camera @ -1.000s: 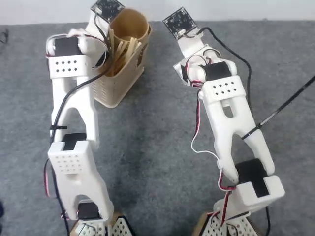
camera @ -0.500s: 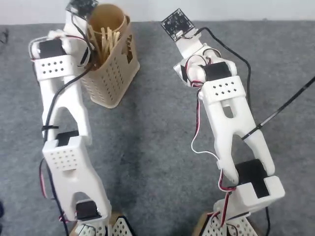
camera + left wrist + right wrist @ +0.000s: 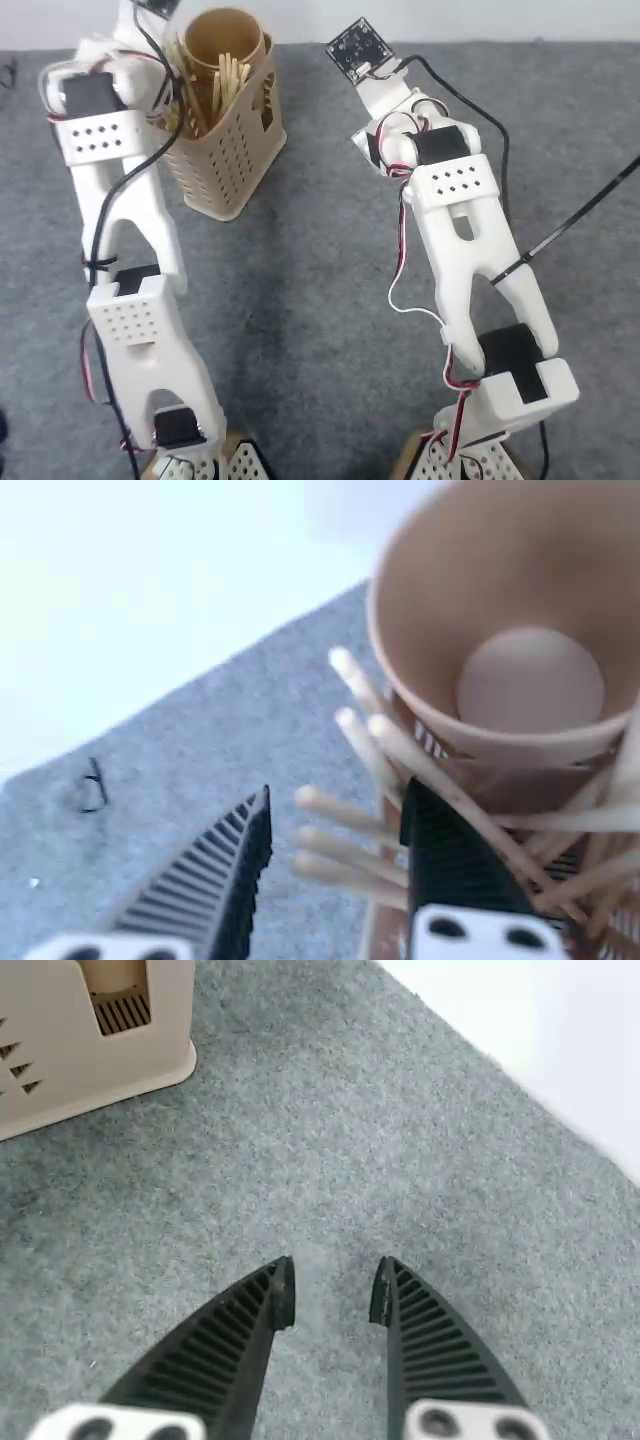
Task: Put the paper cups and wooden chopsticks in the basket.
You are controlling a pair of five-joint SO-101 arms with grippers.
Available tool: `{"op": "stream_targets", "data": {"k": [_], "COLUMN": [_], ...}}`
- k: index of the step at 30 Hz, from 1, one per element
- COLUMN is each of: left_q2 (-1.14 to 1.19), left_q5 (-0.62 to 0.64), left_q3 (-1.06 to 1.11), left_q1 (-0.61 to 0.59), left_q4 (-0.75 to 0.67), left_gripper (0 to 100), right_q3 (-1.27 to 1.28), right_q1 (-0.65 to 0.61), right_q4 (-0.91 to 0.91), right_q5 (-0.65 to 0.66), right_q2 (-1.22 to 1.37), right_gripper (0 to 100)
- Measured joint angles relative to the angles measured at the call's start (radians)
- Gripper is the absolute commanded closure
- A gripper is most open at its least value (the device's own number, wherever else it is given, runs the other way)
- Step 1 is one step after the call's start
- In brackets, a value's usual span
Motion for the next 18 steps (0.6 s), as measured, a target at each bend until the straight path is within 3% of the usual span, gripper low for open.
{"op": "stream_targets", "data": {"k": [7, 11, 18], "left_q2": [0.002, 0.0, -0.048], "left_q5": [-0.011, -0.137, -0.287], "left_q3": [-0.203, -0.393, -0.276], "left_q1": [0.0, 0.0, 0.006], "left_q4": [0.126, 0.296, 0.325], "left_gripper": [80, 80, 80], "right_q3": [0.0, 0.0, 0.0], "right_q1": [0.0, 0.002, 0.002], "right_q4": [0.037, 0.089, 0.222], "right_q5": [0.0, 0.0, 0.0], "right_q2": [0.0, 0.0, 0.0], "right_gripper": [85.4, 85.4, 85.4]}}
